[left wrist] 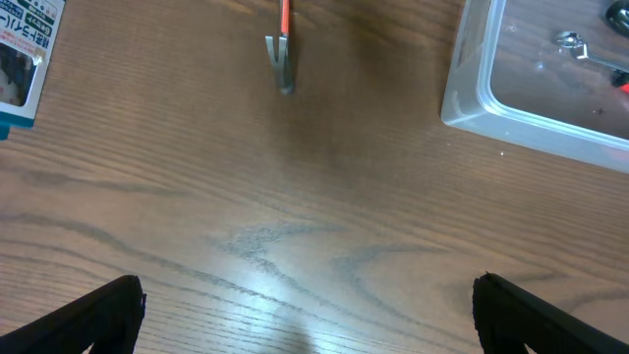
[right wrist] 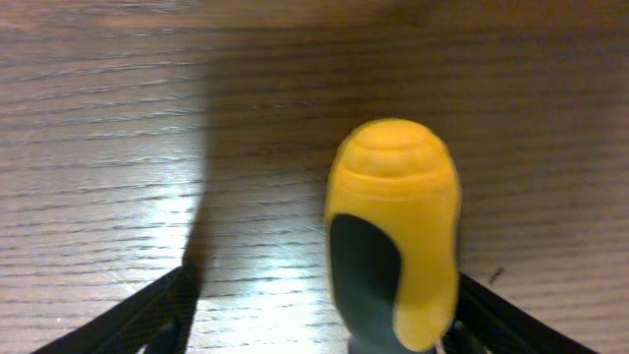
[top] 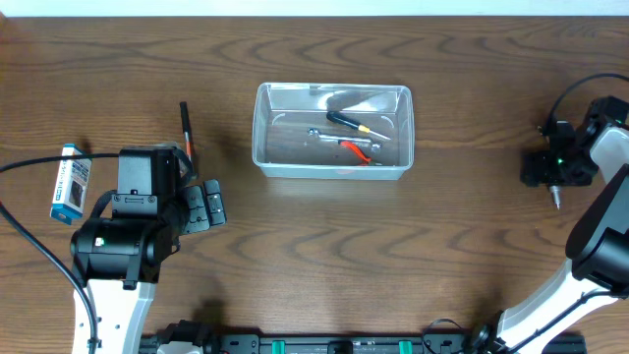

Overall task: Pack container
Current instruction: 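Move the right gripper to the yellow screwdriver and grasp it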

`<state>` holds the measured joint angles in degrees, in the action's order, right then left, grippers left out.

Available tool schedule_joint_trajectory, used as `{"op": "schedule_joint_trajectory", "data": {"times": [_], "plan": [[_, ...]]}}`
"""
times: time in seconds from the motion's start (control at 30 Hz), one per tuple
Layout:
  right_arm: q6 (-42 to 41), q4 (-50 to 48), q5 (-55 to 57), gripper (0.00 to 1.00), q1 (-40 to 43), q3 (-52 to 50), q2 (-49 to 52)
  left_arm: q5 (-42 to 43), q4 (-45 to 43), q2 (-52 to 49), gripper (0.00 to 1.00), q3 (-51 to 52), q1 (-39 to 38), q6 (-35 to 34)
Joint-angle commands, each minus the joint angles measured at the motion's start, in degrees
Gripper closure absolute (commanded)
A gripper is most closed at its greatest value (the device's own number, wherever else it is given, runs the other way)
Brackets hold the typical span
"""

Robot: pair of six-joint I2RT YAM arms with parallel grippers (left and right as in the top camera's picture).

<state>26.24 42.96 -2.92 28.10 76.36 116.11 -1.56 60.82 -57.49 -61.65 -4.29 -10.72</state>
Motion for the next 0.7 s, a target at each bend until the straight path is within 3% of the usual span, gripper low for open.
{"op": "schedule_joint_trajectory", "data": {"times": [0.0, 0.67], "plan": [[-1.0, 0.1, 0.7, 0.26, 0.9, 0.5, 1.9, -0.7, -0.1, 0.1, 0.02, -0.7, -0.3, -0.4], [-2.4, 0.3, 0.7, 0.57, 0.9, 0.5, 1.9, -0.7, 0.0, 0.1, 0.02, -0.7, -0.3, -0.4]]}}
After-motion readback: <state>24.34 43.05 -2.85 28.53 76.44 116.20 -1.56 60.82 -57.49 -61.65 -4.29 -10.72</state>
